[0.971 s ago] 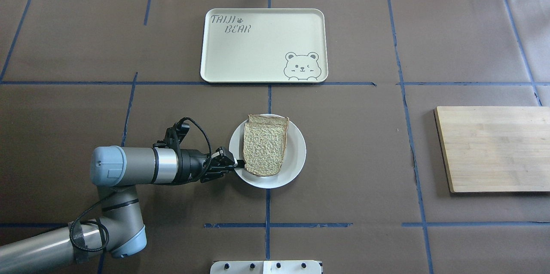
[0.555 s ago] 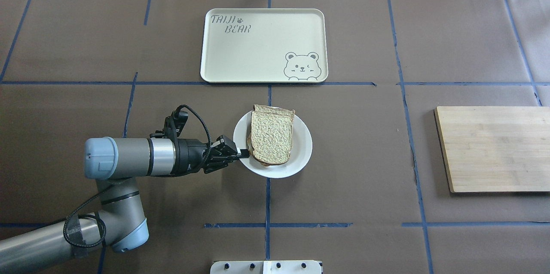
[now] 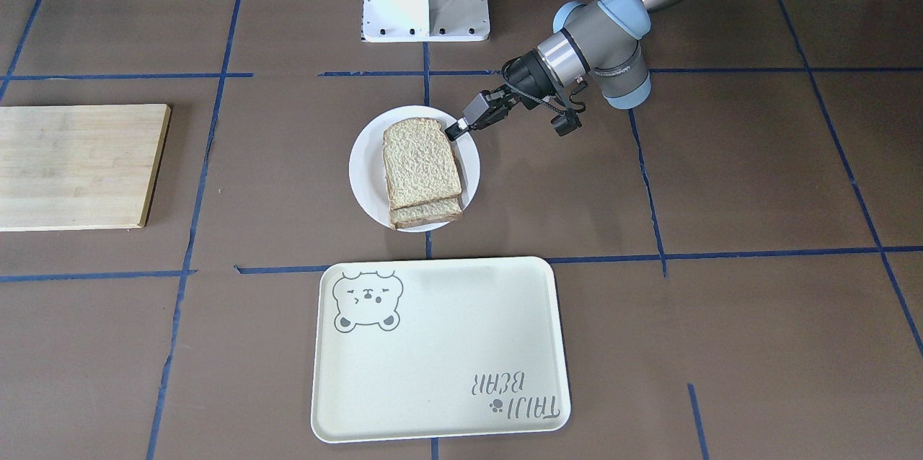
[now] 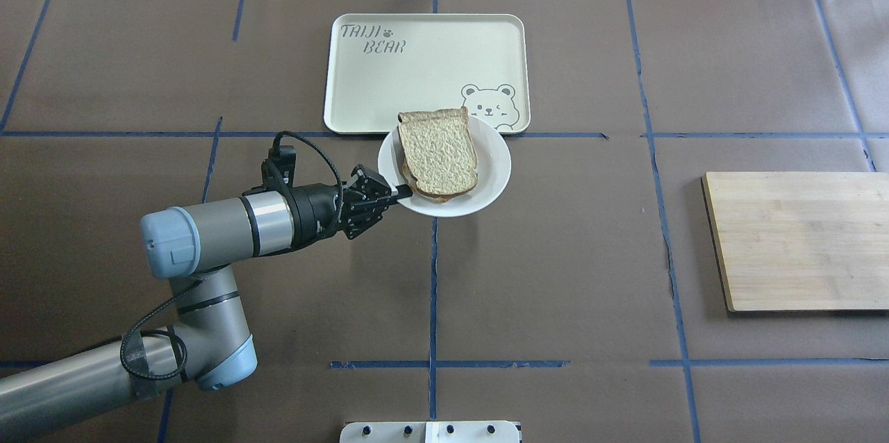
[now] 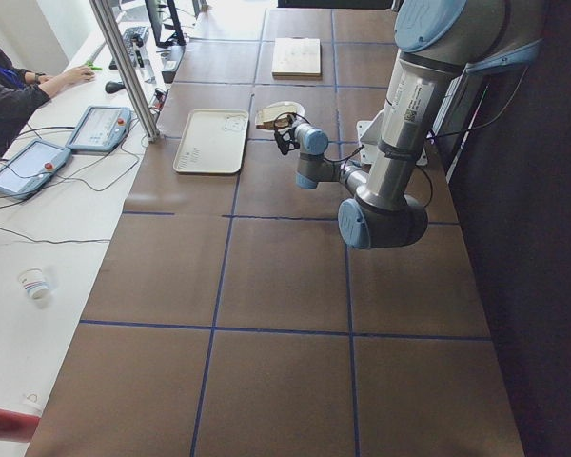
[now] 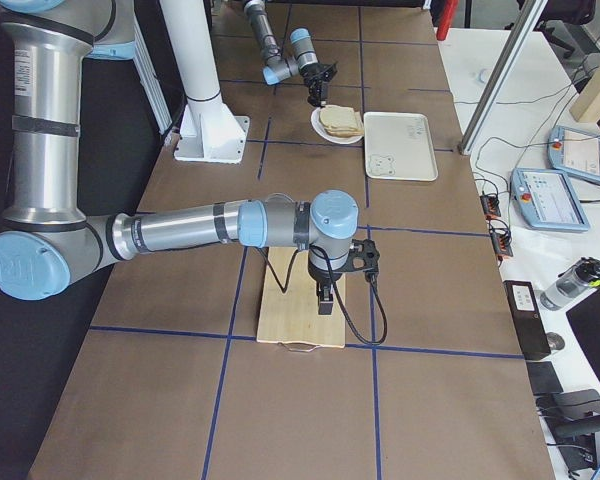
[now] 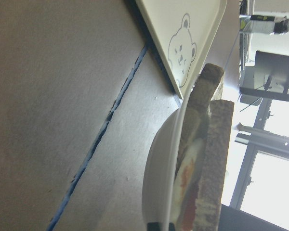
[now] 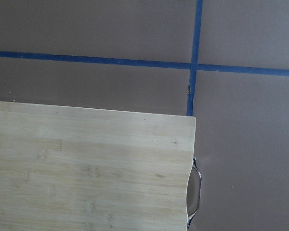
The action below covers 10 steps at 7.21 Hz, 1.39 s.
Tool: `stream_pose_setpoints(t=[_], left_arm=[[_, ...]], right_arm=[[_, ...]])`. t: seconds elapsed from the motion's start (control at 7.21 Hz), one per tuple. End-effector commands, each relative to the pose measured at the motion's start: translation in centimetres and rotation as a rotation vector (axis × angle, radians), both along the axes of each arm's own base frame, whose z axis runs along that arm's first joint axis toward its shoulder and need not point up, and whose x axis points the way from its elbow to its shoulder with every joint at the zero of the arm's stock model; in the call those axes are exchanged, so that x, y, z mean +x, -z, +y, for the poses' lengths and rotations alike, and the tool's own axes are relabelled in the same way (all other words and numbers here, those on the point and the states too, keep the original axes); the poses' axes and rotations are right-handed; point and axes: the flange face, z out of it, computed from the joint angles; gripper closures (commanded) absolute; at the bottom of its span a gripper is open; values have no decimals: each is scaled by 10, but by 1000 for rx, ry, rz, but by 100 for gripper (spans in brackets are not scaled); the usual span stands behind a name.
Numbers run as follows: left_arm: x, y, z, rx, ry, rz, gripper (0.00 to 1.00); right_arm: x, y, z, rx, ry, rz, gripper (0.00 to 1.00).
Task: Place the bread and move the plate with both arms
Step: 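Slide the plate with the left gripper onto the bear-printed tray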
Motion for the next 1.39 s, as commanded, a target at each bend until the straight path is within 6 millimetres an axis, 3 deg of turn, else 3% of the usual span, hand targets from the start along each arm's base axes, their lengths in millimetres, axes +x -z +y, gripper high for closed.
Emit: stream_pose_setpoints(t=[0.0, 0.28, 0.55, 0.83, 0.97, 1.11, 1.25], left_arm=[[-3, -8, -70, -83, 114, -30, 99], [32, 7, -142, -163, 166, -66, 99], [53, -5, -158, -202, 179, -112, 99], [62, -7, -165, -219, 192, -141, 98], [63, -11, -171, -235, 201, -188, 93], [55, -15, -180, -223, 215, -217, 68], [48, -17, -186, -161, 216, -261, 23]], right_arm=[[1, -2, 2, 1, 0, 0, 0], [1, 0, 2, 2, -4, 0, 0], [1, -1, 2, 0, -4, 0, 0], [2, 0, 2, 2, -6, 0, 0], [2, 0, 2, 2, -6, 0, 0], [5, 6, 3, 12, -14, 0, 0], [6, 7, 3, 15, -18, -2, 0]])
